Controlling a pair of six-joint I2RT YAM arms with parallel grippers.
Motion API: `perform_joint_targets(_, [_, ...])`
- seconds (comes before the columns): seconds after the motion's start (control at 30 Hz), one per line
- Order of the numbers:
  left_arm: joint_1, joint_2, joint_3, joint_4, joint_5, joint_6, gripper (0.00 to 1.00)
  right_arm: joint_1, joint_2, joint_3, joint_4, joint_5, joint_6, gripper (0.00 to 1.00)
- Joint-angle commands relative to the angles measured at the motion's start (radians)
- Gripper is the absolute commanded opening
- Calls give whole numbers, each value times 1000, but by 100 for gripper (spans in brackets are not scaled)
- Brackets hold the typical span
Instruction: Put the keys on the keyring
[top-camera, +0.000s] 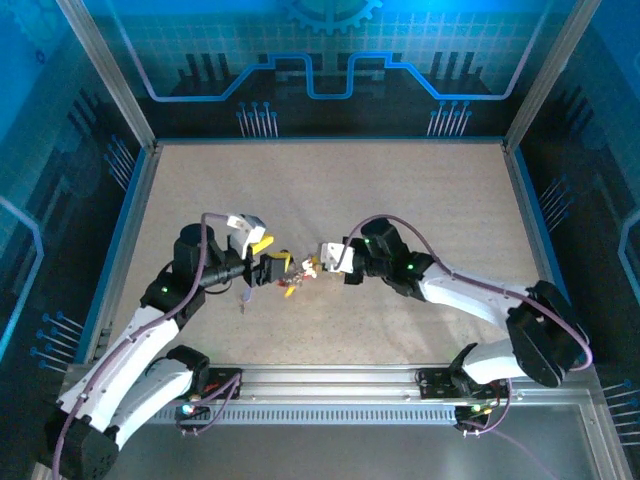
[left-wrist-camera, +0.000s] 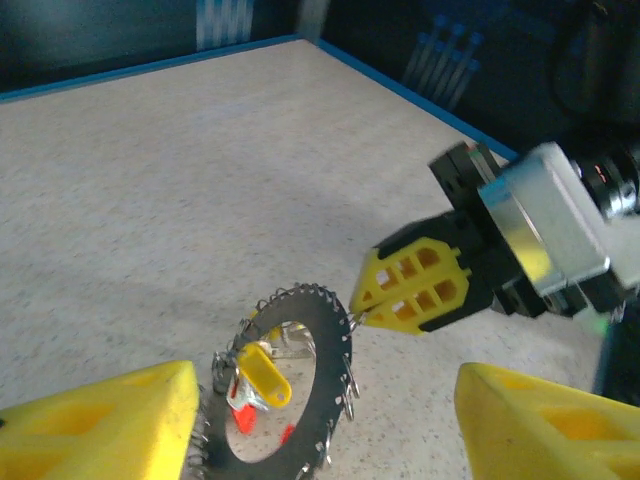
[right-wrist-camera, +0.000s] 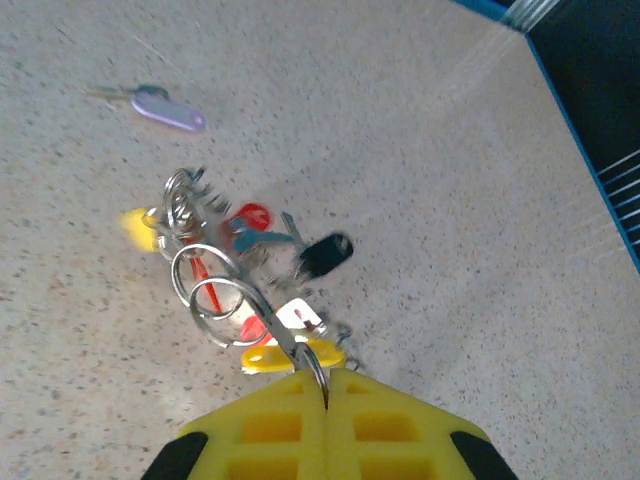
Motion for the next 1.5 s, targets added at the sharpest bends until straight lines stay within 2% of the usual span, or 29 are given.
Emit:
perform_joint_targets(0.0, [-37, -18, 24, -54, 90, 160, 67, -11, -88, -11, 62, -83, 41, 0])
perform_joint_targets(0.3, [-93, -26, -6, -35, 115, 242, 52, -23, -212, -29, 28, -65, 119, 0])
perform_joint_targets(0.5, [-103, -19, -42, 62, 65, 197, 54, -23, -214, 9, -71, -65, 236, 0])
perform_joint_targets(0.6, [-106, 25, -43, 69, 42, 154, 67, -22, -214, 29, -131, -29, 254, 0])
perform_joint_targets(0.63, [-111, 45, -33, 58, 32, 150, 69, -22, -210, 39, -154, -18, 258, 0])
perform_joint_targets(0.73, [-133, 113, -7, 43, 33, 169, 70, -22, -195, 73, -224, -19, 271, 0])
perform_joint_targets(0.93, [-205, 226, -1, 122, 36, 192, 69, -22, -152, 97, -262, -10, 302, 0])
perform_joint_targets(1.03, [-288, 245, -29, 116, -51, 321, 70, -22, -144, 106, -282, -16, 306, 0])
perform_joint_targets(1.1, [-312, 252, -36, 119, -103, 354, 69, -22, -143, 107, -287, -20, 306, 0])
perform_joint_targets(1.27, [-337, 309, -29, 159, -140, 346, 69, -23, -131, 105, -283, -20, 327, 0])
perform_joint_targets(1.37, [-361, 360, -31, 211, -235, 315, 64, -23, -123, 105, -277, -19, 353, 0])
perform_joint_targets(1.47, [-363, 397, -43, 283, -271, 256, 60, -25, -119, 99, -264, -11, 389, 0])
